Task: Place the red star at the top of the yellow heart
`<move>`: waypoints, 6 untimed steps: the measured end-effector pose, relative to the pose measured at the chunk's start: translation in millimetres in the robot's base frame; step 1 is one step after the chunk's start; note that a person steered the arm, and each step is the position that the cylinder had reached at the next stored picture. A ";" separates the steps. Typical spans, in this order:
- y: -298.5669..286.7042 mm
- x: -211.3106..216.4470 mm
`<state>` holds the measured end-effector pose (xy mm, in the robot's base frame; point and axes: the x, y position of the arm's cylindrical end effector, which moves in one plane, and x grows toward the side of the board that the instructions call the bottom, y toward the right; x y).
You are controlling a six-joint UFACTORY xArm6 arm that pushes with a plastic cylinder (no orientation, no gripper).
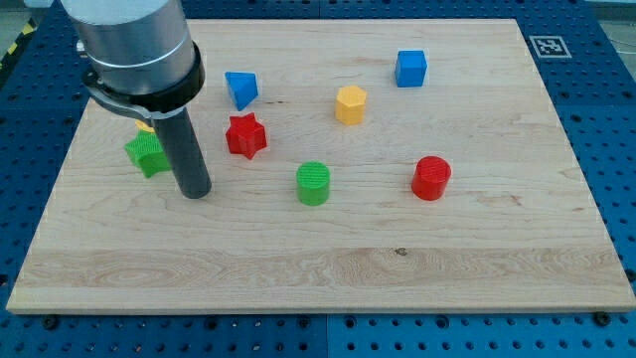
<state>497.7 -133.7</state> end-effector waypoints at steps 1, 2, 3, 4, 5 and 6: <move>33.0 6.0; 48.2 2.5; 86.8 2.5; 89.3 -10.1; 90.2 -31.5; 88.6 -34.8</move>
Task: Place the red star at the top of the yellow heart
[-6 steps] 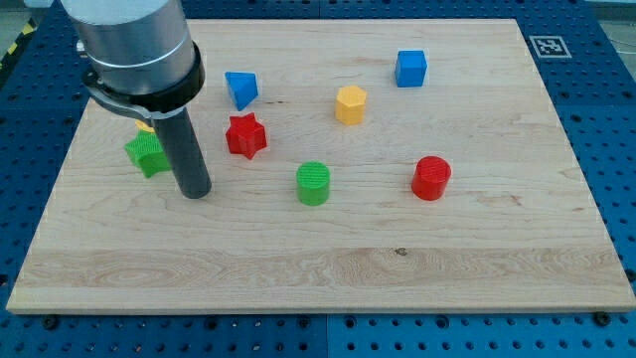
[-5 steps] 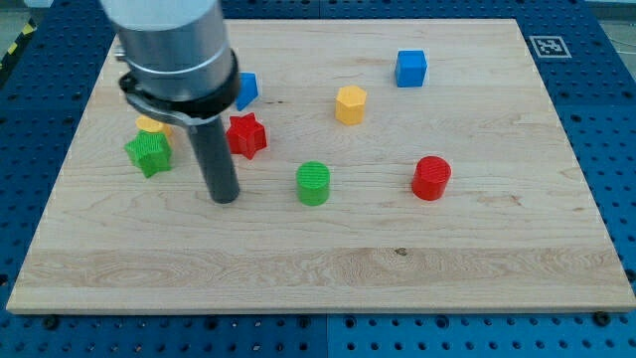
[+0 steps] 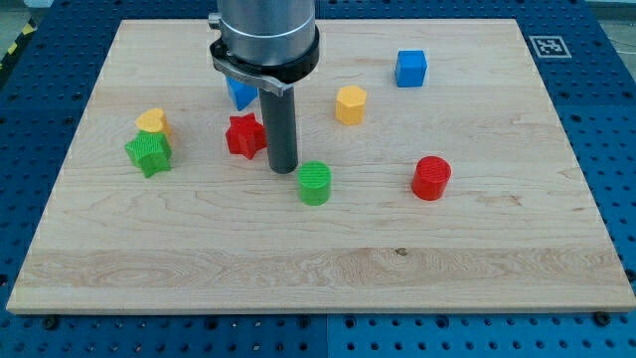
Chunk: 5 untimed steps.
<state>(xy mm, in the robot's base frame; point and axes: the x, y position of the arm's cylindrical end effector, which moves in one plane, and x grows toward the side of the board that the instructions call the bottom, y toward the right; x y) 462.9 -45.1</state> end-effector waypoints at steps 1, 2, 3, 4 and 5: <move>-0.1 -11.8; -6.8 -12.0; -24.8 -14.4; -20.5 -14.4; -19.3 -14.4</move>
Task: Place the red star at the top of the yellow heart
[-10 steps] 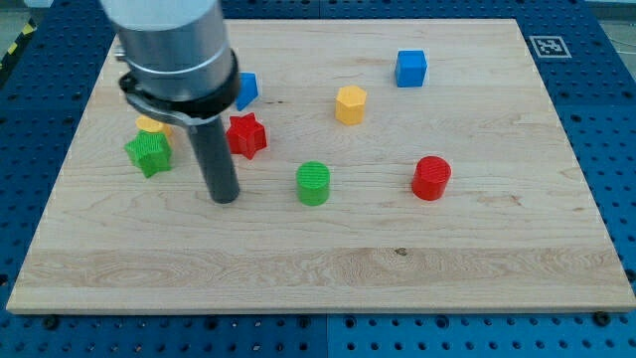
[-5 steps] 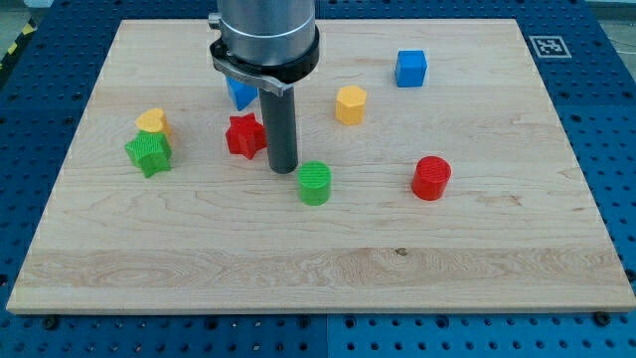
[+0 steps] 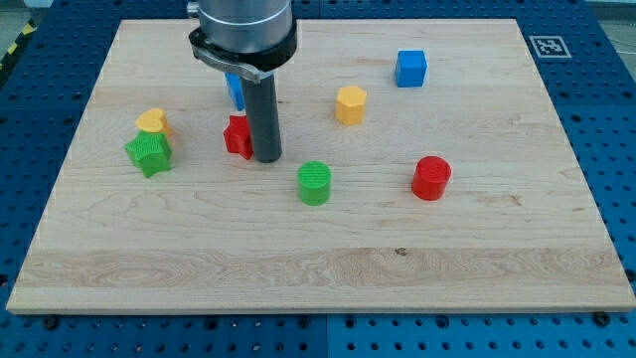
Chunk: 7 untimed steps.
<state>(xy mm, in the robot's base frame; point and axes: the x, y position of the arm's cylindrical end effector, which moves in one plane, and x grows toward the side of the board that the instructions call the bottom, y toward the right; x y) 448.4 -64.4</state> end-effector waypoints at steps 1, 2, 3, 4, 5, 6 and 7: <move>-8.3 -11.0; -10.4 -12.8; -10.4 -14.5; -20.3 -20.6; -29.8 -20.8; -14.7 -20.8; -16.6 -23.2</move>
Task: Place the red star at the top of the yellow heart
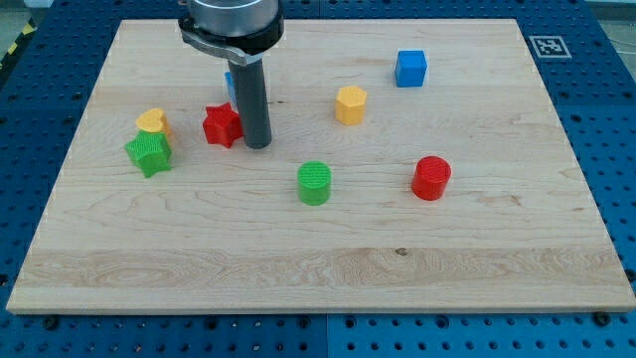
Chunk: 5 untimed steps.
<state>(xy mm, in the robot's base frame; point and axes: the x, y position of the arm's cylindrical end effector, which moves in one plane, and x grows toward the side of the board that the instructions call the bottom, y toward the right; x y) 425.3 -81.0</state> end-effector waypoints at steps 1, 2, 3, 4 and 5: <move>-21.7 -16.3; -36.6 -30.6; -56.5 -43.5; -70.7 -54.4; -80.9 -64.2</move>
